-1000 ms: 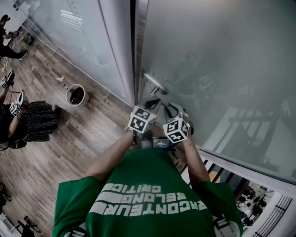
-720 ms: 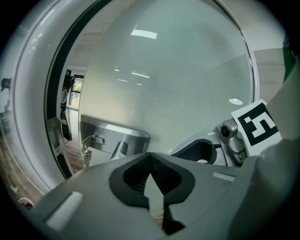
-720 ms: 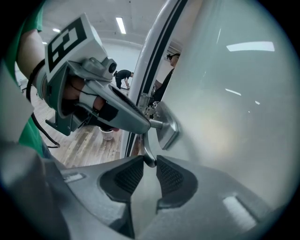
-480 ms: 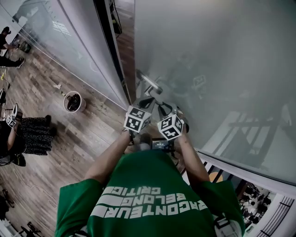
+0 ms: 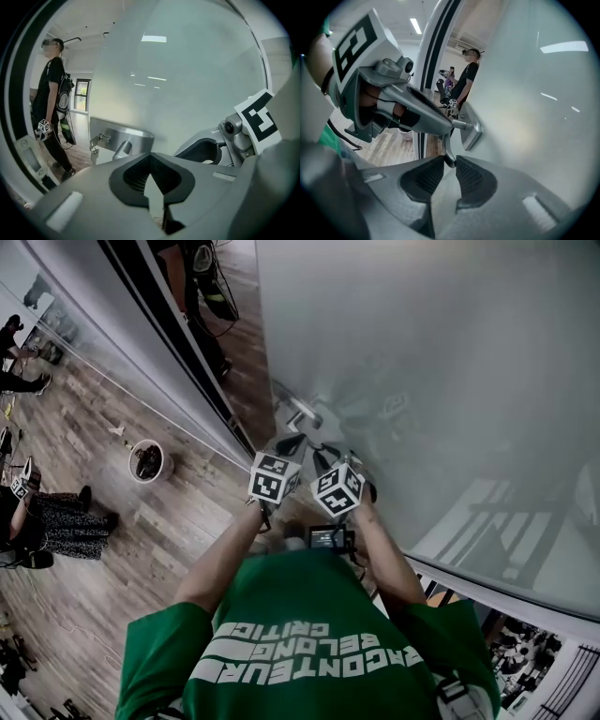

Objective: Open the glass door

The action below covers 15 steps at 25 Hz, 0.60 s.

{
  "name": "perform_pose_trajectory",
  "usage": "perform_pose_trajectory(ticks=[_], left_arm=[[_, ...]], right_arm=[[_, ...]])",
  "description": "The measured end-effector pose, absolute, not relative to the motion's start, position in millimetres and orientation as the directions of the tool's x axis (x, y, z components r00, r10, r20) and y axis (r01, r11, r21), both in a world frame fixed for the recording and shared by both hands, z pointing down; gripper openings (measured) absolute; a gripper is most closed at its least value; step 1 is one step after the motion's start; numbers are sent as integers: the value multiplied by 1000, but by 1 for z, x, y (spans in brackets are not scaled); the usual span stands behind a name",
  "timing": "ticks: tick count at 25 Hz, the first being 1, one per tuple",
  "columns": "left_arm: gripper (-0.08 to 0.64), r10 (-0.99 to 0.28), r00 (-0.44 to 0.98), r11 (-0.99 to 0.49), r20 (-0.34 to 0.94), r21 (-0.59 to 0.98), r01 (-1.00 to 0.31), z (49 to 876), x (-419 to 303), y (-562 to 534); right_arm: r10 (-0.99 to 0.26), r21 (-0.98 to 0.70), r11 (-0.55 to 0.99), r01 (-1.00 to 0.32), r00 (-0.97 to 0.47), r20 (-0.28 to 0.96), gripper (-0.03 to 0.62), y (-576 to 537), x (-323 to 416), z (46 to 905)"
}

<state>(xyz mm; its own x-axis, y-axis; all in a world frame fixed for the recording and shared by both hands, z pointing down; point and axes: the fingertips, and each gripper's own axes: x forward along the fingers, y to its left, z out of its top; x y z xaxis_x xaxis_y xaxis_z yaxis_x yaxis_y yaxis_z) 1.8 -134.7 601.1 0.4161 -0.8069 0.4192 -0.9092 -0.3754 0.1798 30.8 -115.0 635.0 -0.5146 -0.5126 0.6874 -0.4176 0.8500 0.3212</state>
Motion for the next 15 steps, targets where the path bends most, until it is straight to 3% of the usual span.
perform_pose_trajectory(ticks=[15], left_arm=[[17, -787, 415, -363, 457, 201, -910, 591, 20, -227]], right_arm=[[-504, 261, 839, -477, -504, 702, 72, -206, 42, 629]])
